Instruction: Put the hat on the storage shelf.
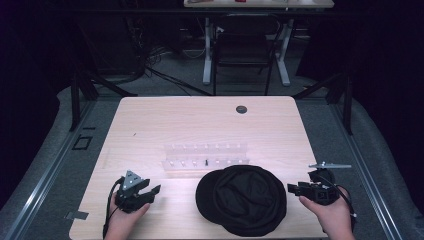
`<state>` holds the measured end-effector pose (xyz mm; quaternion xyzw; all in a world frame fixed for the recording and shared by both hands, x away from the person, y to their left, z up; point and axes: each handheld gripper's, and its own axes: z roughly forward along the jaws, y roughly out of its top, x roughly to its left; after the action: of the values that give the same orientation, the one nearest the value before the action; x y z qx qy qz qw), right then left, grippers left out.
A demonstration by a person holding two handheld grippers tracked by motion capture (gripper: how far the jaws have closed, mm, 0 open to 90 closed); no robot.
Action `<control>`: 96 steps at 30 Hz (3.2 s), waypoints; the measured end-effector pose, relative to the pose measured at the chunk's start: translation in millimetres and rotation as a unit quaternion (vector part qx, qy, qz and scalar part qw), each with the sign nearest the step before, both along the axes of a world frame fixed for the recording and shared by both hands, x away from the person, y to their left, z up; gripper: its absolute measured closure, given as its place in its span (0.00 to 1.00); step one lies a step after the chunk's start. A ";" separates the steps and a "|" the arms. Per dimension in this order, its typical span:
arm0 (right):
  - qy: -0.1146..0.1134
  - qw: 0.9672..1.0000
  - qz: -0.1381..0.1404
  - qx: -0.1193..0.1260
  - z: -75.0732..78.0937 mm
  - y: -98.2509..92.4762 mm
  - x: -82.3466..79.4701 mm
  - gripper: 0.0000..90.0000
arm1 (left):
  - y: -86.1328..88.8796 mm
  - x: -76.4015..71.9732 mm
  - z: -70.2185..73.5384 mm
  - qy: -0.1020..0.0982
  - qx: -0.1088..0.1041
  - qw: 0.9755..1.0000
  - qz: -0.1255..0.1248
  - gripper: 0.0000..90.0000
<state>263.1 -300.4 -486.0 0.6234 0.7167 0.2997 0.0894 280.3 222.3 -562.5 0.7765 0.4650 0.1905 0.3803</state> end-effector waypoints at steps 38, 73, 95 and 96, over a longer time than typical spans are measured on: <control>0.120 0.992 -0.003 0.043 -22.5 9.6 23.2 0.77 | -1.8 1.7 -2.6 0.008 0.005 1.000 -0.003 0.56; 0.202 0.973 0.011 0.112 -33.7 3.0 39.0 0.98 | -1.9 2.1 -2.8 0.008 0.007 1.000 -0.002 0.56; 0.183 0.959 0.052 0.212 11.6 -1.8 34.6 0.98 | -2.3 2.5 -3.5 0.008 0.006 1.000 -0.002 0.56; 0.175 0.957 0.051 0.226 17.0 -0.2 34.5 0.98 | -2.4 2.4 -3.5 0.008 0.005 1.000 -0.002 0.56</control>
<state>297.6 -300.7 -469.0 0.6325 0.6656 0.3441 -0.1960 282.7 219.9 -566.0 0.7808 0.4659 0.1859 0.3725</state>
